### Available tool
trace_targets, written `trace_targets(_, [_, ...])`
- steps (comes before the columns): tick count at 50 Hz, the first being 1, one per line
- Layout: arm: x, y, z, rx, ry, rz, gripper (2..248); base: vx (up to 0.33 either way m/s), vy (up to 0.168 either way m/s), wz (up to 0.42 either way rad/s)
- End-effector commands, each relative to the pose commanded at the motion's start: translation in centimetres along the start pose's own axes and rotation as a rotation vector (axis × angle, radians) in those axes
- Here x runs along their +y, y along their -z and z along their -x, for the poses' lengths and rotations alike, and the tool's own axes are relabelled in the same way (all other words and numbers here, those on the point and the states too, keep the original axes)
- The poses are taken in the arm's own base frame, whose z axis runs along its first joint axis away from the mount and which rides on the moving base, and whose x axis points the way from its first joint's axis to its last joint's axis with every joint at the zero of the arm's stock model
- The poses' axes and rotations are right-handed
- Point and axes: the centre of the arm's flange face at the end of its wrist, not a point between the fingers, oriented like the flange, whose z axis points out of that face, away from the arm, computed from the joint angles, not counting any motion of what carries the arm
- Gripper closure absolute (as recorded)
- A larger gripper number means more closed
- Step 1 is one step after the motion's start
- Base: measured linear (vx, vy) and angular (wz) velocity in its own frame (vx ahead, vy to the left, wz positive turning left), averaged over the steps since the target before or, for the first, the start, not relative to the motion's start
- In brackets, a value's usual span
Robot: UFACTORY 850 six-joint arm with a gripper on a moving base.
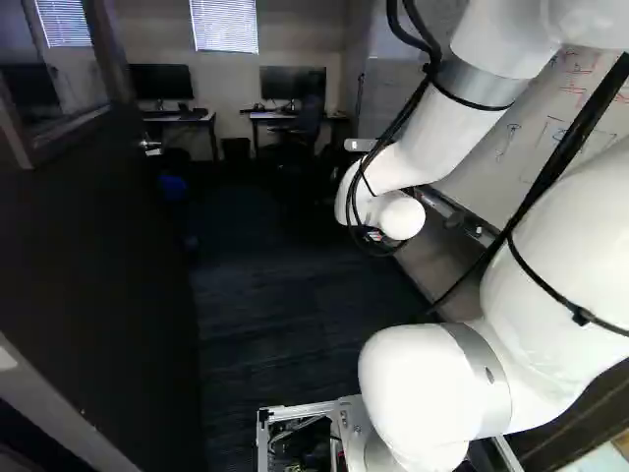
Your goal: Open the door and move inside
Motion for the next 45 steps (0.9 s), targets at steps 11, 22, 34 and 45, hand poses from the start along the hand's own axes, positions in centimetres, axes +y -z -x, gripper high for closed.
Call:
trace_targets(11, [0.0, 0.0, 0.0, 0.0, 0.0, 0.0, 3, 0.259, 0.045, 0.174])
trace_targets(22, [0.0, 0.0, 0.0, 0.0, 0.0, 0.0, 3, 0.256, 0.044, 0.178])
trace_targets(34, [0.0, 0.0, 0.0, 0.0, 0.0, 0.0, 3, 0.265, 0.023, 0.07])
trace_targets(45, [0.0, 0.0, 0.0, 0.0, 0.0, 0.0, 3, 0.269, 0.017, 0.007])
